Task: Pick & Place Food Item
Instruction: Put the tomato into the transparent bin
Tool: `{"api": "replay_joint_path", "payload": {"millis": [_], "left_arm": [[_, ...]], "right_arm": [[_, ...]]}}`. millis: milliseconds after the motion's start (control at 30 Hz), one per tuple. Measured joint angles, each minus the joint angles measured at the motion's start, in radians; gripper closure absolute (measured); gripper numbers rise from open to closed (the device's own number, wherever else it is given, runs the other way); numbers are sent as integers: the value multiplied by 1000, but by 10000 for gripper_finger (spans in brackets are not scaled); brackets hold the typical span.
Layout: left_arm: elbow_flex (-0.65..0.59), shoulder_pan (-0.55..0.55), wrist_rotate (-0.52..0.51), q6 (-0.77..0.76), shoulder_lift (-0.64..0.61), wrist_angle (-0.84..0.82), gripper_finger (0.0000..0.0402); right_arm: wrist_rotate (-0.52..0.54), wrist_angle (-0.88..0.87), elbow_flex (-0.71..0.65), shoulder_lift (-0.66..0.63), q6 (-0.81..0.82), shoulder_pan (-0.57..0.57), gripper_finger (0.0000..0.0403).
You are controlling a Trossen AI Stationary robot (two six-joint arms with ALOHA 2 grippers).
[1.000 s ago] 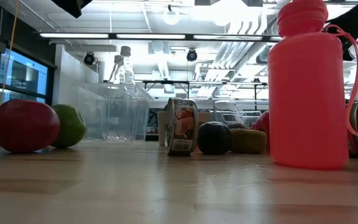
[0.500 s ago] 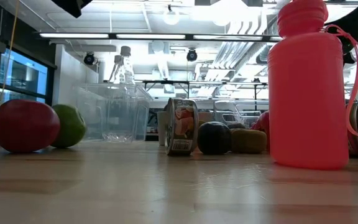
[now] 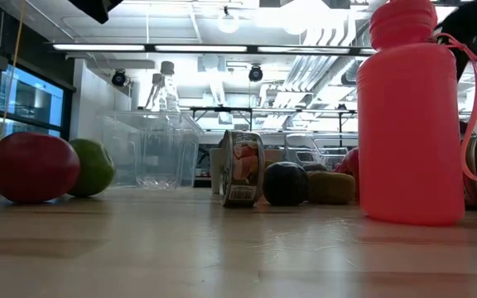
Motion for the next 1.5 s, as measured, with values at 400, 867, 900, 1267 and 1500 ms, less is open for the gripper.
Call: {"api": "replay_joint_path", "payload": {"millis": [400,867,900,1267,1500], "left_arm": [[0,0,-3,1,0,4,211],[0,0,-5,12,0,3,211],[0,0,-5,12,0,3,211],[0,0,-5,33,0,3,211],[0,0,-5,29,0,3,211]], "right_arm": [[19,-43,291,-114,50,257,176],[-4,59,528,361,-60,278,176],[-6,71,529,388,-60,272,176],[-58,136,529,569,-86,231,132],[-4,139,529,572,-86,234,93]]}}
